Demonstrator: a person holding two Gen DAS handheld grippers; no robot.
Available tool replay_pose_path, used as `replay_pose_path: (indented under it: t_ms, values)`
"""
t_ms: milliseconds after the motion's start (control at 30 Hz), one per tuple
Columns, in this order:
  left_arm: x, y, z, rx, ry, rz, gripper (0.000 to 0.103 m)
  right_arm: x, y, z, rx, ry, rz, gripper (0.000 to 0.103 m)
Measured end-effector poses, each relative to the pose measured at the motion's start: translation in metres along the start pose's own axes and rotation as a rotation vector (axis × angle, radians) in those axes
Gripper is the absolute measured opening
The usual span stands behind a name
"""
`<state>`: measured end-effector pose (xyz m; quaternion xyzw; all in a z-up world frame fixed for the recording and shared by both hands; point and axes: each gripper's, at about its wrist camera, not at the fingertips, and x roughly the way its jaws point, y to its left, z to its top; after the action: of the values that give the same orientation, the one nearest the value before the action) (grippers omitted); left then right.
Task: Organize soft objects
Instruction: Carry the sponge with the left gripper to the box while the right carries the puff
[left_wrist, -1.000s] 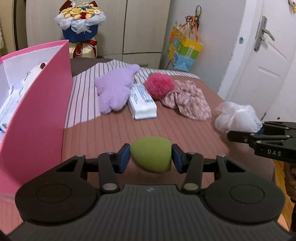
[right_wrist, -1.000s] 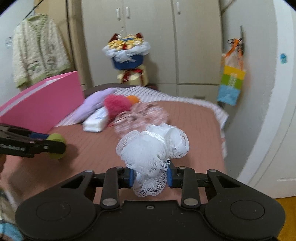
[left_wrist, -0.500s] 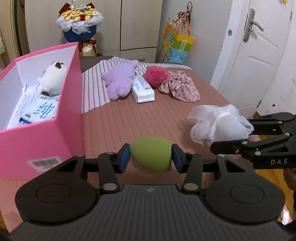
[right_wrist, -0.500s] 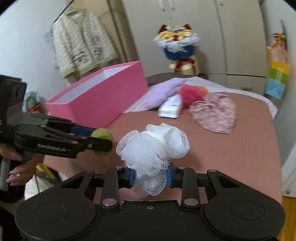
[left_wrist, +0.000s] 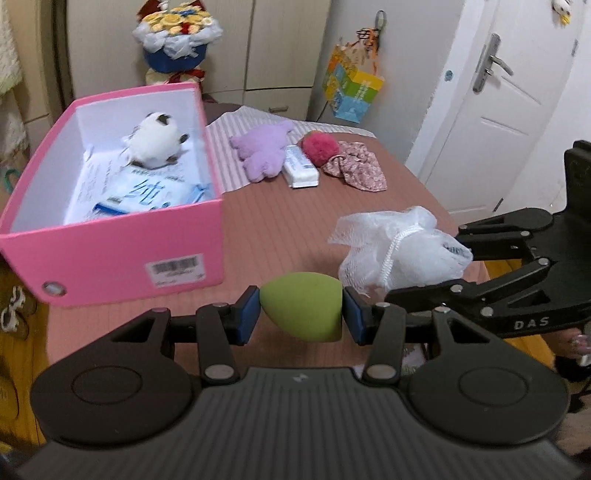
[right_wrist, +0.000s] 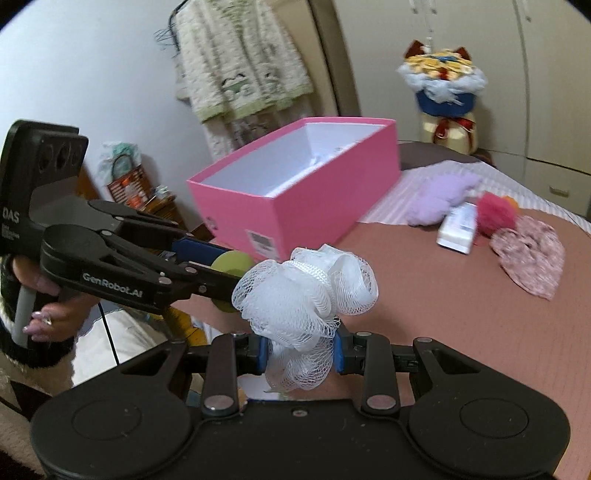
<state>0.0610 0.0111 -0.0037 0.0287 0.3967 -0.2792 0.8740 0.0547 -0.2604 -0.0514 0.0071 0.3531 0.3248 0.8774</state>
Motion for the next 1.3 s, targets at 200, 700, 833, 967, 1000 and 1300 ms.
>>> replay_pose_path:
  t_ms: [200, 700, 833, 967, 1000, 1300]
  values:
    - [-0.030, 0.011, 0.005, 0.015, -0.015, 0.053, 0.047, 0.003, 0.012, 0.014, -0.007, -0.033, 0.023, 0.036]
    - [-0.038, 0.082, 0.058, -0.085, -0.143, 0.142, 0.048, 0.045, 0.045, 0.092, -0.189, -0.162, -0.024, 0.037]
    - [-0.021, 0.103, 0.078, -0.094, -0.153, 0.172, 0.048, 0.073, 0.044, 0.114, -0.231, -0.146, -0.031, 0.037]
    - [0.004, 0.125, 0.098, -0.119, -0.158, 0.197, 0.048, 0.104, 0.040, 0.136, -0.269, -0.096, -0.040, 0.037]
    - [0.011, 0.132, 0.103, -0.130, -0.150, 0.192, 0.048, 0.112, 0.039, 0.141, -0.290, -0.082, -0.054, 0.037]
    - [0.080, 0.178, 0.133, -0.276, -0.073, 0.229, 0.048, 0.183, 0.016, 0.176, -0.401, 0.049, -0.142, 0.038]
